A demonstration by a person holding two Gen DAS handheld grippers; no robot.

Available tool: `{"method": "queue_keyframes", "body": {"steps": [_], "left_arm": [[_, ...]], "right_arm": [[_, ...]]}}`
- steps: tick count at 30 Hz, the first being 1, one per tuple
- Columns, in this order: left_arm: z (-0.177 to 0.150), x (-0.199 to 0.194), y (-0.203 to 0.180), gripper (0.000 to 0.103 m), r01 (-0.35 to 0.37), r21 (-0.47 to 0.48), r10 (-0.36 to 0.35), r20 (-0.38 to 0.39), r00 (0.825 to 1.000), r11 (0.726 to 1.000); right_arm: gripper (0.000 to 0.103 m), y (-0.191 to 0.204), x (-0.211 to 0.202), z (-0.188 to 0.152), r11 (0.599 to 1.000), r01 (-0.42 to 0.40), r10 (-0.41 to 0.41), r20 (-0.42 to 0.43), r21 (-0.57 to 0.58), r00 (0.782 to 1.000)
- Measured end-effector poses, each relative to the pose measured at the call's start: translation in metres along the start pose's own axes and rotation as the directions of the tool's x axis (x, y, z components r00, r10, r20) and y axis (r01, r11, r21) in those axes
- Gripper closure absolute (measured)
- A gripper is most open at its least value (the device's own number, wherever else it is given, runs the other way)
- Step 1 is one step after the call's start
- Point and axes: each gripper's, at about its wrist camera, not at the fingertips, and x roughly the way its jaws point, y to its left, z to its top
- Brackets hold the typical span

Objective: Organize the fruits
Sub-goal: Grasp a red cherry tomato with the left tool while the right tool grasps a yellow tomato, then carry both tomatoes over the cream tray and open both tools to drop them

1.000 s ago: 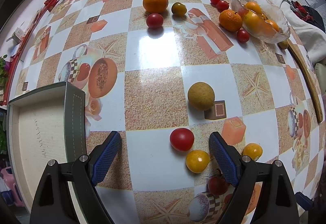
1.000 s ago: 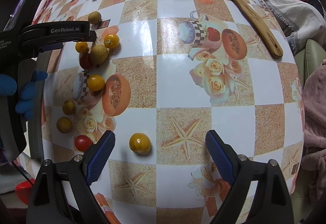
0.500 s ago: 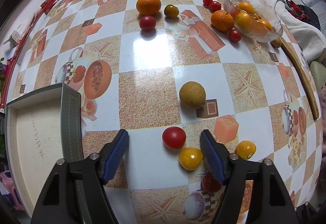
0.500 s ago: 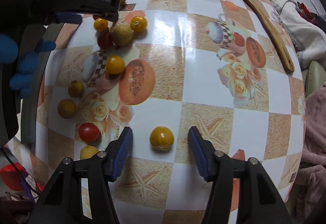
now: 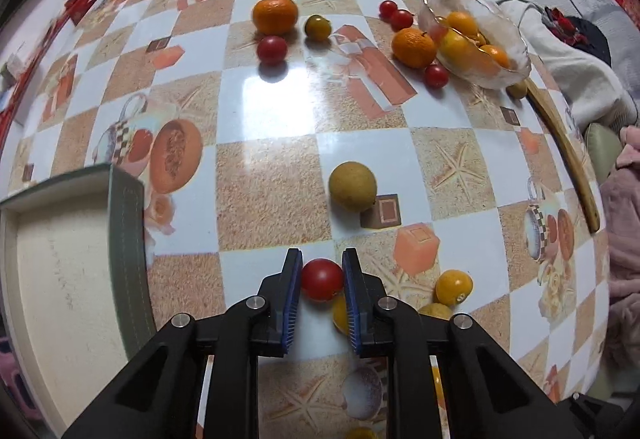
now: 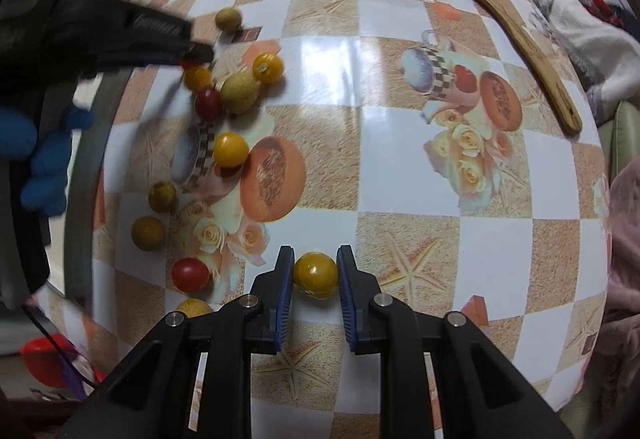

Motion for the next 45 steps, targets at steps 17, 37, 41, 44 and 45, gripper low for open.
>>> {"method": "queue_keyframes", "body": {"steps": [17,37,41,44,45], "left_arm": [[-0.018,-0.050,0.043,0.081,0.031,-0.041,-0.029,0.057,0.998,0.999],[-0.061,-0.083,0.170,0.081,-0.077,-0.222,0.097,0.081,0.992,0.972],[-0.070,-0.078,0.199,0.081,-0.110,-0.260,0.131,0.064,0.989,0.959],[-0.074,-0.072,0.213,0.081,-0.131,-0.275,0.151,0.052,0.987,0.953],[-0.075,-0.070,0.218,0.081,-0.138,-0.276,0.157,0.050,0.986,0.951]], "right_arm": [[0.079,-0.004,-0.023,0.026,0.995,-0.068,0.065,0.047,0.068,0.997],[0.079,0.124,-0.024,0.078,0.973,-0.178,0.187,0.050,-0.146,0.981],[0.079,0.161,-0.014,0.098,0.955,-0.236,0.246,0.034,-0.180,0.969],[0.079,0.188,-0.002,0.115,0.947,-0.250,0.260,0.022,-0.203,0.965],[0.079,0.193,0.001,0.118,0.945,-0.252,0.261,0.018,-0.207,0.965]]}}
